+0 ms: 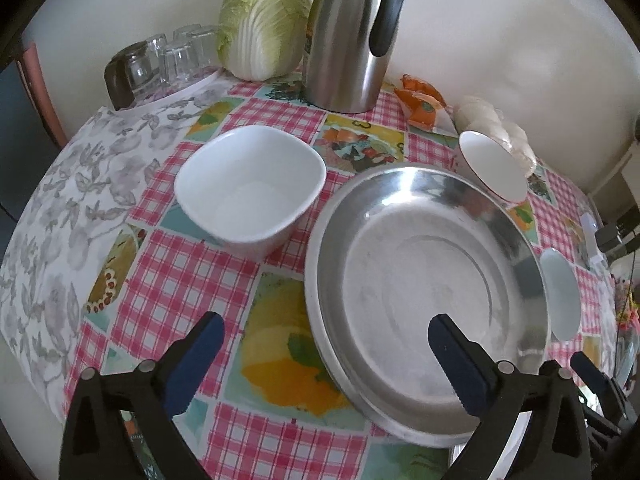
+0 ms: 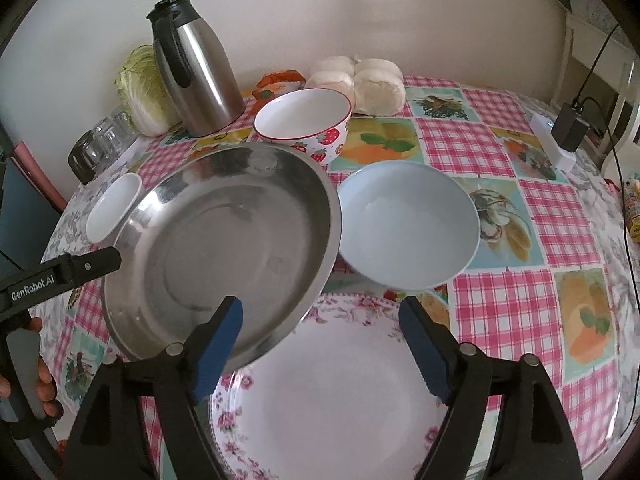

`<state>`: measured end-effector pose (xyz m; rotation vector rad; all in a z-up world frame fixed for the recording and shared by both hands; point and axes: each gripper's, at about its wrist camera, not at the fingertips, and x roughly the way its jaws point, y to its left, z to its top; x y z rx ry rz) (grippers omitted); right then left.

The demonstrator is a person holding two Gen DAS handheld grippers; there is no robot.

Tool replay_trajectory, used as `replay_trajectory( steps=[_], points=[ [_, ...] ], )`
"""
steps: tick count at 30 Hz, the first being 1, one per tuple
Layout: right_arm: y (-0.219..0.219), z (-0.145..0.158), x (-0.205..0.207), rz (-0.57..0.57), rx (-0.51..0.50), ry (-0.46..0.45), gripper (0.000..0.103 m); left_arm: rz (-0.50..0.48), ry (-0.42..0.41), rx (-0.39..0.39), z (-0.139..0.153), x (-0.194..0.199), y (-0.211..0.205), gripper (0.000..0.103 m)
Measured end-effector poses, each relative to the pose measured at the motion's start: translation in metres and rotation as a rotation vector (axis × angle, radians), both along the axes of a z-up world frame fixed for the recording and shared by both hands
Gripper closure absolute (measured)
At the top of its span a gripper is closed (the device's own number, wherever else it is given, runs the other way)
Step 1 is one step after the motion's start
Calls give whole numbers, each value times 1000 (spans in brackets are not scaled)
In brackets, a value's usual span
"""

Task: Organize plates and bowls
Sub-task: 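Lower the steel basin onto the table and open both grippers, then move both grippers to the pink-floral plate rim and close on it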

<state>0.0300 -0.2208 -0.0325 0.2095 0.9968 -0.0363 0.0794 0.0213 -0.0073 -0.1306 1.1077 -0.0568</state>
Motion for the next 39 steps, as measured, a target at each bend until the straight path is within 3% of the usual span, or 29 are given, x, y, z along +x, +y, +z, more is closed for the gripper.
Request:
replay_trajectory(
  steps=[6, 8, 23, 32, 39],
  points=[
    [5, 1, -10, 17, -34, -5, 19, 0, -6, -25, -1, -19, -1, 0],
    [7, 1, -15, 30, -38, -12, 9, 2, -11, -32, -1, -26, -2, 0],
    [-8, 8, -54, -3, -62, -65, 9, 5, -29, -94, 1, -58, -8, 0],
    [-33, -1, -70, -75, -47, -26, 9, -10, -12, -135, -1, -68, -21, 0],
    [-59, -19, -71, -153, 6, 37, 9, -30, 48, -145, -7, -70, -32, 0]
  ],
)
